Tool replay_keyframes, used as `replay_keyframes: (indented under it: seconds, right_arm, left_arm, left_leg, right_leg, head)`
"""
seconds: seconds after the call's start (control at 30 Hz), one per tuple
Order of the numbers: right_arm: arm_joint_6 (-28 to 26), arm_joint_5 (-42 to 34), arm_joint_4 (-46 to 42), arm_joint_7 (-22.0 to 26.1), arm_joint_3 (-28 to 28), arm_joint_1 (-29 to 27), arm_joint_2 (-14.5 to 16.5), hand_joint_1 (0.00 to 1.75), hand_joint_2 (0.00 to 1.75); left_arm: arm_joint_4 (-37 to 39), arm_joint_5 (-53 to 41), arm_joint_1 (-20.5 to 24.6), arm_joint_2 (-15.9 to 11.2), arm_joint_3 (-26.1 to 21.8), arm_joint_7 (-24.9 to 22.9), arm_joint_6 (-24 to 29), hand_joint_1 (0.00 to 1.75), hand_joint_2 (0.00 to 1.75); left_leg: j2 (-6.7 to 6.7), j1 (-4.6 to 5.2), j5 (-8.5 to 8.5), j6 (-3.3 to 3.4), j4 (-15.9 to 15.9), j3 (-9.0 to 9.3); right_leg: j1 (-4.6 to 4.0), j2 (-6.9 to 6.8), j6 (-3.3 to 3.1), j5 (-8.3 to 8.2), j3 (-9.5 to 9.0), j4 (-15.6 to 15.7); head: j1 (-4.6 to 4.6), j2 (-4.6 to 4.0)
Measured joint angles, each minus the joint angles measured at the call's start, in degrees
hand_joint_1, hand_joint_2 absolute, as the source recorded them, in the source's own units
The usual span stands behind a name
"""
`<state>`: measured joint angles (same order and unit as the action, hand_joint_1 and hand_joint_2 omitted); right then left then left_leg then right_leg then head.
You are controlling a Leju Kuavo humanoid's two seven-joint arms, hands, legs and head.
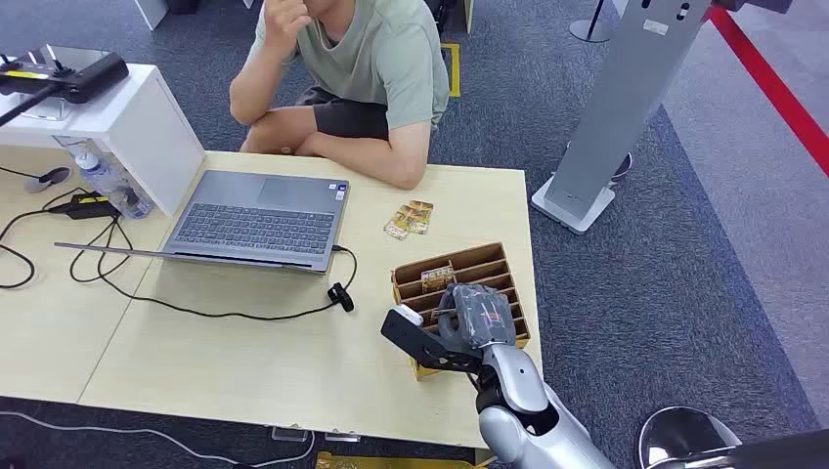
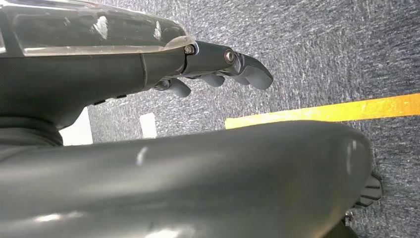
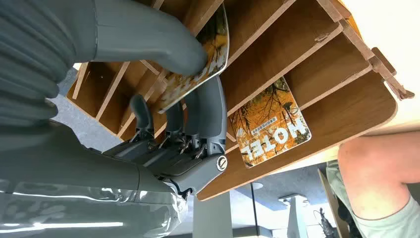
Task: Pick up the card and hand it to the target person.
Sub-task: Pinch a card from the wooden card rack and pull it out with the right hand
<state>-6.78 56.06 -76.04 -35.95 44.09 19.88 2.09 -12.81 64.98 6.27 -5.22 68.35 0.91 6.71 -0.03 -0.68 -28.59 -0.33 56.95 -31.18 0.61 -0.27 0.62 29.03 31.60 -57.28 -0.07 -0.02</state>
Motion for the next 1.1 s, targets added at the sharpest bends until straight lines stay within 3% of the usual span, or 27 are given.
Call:
replay_keyframes:
  seconds: [0.73, 1.1]
  right_arm:
    - [-0.53, 0.44, -2.03, 1.45, 0.09, 0.88, -0.18, 1.75, 1.75]
    - [-3.32, -2.38, -3.72, 7.22, 0.41, 11.63, 1.16, 1.75, 1.75]
  left_arm:
    - [0.02, 0.15, -0.02, -0.07, -0.09, 0.86, 0.44, 0.0, 0.0]
    - [0.02, -1.1, 0.03, -0.09, -0.07, 1.13, -0.33, 0.0, 0.0]
  left_leg:
    - [0.0, 0.0, 0.0, 0.0, 0.0, -0.02]
    - [0.0, 0.0, 0.03, -0.01, 0.0, -0.03]
  right_leg:
    - [0.0, 0.0, 0.0, 0.0, 0.0, -0.01]
    - [0.0, 0.0, -0.06, -0.05, 0.0, -0.05]
  head:
    - [0.01, 0.0]
    - [0.02, 0.0]
